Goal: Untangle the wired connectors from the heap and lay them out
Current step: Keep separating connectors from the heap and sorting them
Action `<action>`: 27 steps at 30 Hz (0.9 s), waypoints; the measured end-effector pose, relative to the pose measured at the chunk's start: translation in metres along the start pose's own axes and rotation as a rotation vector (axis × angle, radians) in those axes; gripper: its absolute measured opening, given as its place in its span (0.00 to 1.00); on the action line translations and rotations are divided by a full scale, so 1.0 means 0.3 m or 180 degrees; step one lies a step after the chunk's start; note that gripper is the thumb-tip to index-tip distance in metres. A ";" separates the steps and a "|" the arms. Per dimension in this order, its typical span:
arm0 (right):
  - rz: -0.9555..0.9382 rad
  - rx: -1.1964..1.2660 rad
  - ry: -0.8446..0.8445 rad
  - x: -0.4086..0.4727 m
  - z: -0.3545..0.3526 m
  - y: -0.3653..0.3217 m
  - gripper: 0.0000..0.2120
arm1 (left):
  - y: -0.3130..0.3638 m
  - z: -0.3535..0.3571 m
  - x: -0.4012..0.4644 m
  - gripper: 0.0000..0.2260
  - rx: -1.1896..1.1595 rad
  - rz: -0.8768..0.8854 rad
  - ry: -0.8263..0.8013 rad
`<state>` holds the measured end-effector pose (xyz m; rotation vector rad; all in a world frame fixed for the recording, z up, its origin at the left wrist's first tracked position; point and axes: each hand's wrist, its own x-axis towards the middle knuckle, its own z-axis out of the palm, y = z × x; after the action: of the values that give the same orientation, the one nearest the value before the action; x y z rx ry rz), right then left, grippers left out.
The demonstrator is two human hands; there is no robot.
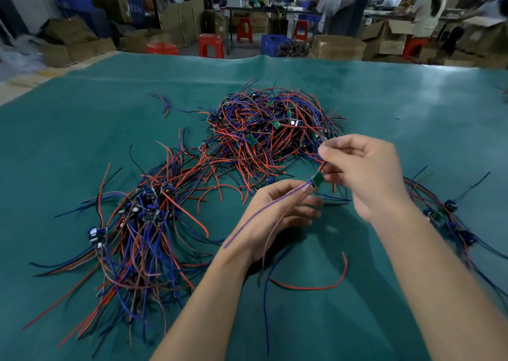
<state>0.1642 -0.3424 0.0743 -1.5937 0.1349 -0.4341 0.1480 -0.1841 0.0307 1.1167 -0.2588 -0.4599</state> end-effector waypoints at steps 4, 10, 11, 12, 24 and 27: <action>-0.0152 -0.0074 0.0359 -0.058 0.042 0.085 0.06 | 0.007 0.002 0.000 0.11 0.0026 -0.0203 0.0090; -0.0559 -0.0505 0.0493 -0.080 0.048 0.151 0.03 | -0.009 -0.009 -0.001 0.13 0.0375 -0.0253 0.0070; -0.0489 -0.0410 0.0512 -0.079 0.045 0.146 0.04 | -0.011 -0.009 0.001 0.13 0.0351 -0.0228 0.0108; -0.0391 -0.0317 0.0520 -0.075 0.038 0.145 0.06 | -0.011 -0.011 0.002 0.12 0.0325 -0.0193 0.0145; 0.0198 -0.0263 -0.0415 -0.096 0.019 0.151 0.16 | -0.020 -0.018 0.011 0.08 0.0308 0.0092 0.0129; 0.0040 -0.0358 -0.0195 -0.094 0.013 0.148 0.15 | -0.025 -0.022 0.014 0.12 0.0348 -0.0007 0.0182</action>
<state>0.1476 -0.3325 0.0253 -1.7142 0.1242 -0.3730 0.1530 -0.1835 0.0209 1.2352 -0.2347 -0.4191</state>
